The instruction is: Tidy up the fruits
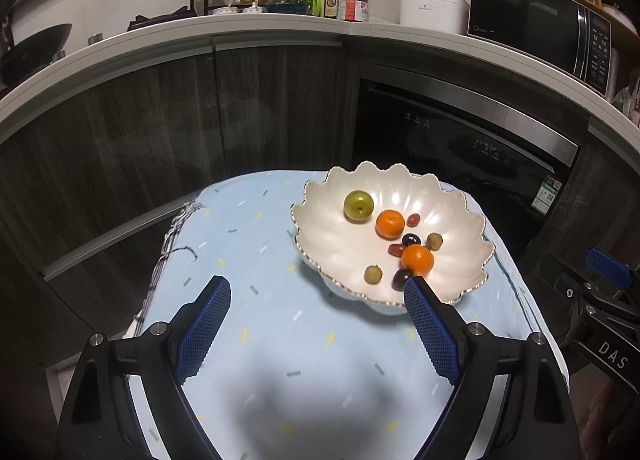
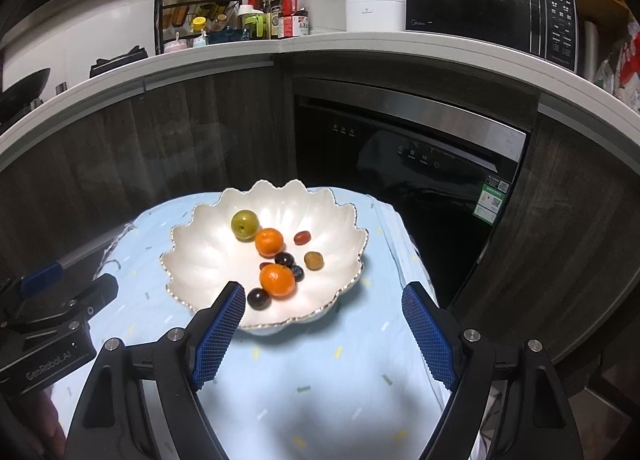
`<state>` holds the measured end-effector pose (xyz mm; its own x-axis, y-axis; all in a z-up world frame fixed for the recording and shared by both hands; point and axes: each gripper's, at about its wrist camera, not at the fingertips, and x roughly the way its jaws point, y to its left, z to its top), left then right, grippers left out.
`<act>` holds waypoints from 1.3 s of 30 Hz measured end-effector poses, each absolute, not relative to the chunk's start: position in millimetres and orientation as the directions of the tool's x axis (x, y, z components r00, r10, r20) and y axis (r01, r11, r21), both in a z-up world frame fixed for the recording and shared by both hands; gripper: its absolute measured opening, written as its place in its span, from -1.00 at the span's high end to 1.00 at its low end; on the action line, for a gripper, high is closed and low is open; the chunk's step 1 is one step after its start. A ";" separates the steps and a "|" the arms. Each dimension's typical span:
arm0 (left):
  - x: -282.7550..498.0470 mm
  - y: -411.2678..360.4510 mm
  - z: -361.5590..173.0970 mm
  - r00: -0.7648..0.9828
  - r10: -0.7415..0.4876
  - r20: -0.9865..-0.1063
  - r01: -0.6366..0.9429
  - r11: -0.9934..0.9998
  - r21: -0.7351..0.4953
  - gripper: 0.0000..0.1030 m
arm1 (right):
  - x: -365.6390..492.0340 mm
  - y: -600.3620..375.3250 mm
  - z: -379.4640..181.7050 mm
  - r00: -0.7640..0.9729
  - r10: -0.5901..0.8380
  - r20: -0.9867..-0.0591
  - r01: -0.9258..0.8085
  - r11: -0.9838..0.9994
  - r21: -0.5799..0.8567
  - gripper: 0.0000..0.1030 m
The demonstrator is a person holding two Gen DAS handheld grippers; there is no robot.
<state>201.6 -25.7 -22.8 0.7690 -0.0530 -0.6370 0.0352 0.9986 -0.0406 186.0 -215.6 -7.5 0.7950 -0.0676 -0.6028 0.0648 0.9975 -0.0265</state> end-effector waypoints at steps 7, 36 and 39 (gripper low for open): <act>181.4 -22.9 -24.2 0.769 -0.052 -0.637 0.027 0.998 -0.049 -0.73 | 166.4 -213.4 -8.5 0.792 -0.067 -0.607 0.065 0.998 -0.025 -0.58; 101.1 -14.0 -36.9 0.768 -0.035 -0.640 0.005 0.999 -0.048 -0.80 | 90.5 -211.3 -22.0 0.807 -0.057 -0.588 0.084 0.996 0.019 -0.58; 95.6 -11.8 -38.2 0.770 -0.027 -0.638 -0.001 0.999 -0.042 -0.86 | 86.8 -208.9 -26.9 0.801 -0.055 -0.596 0.079 0.997 0.014 -0.58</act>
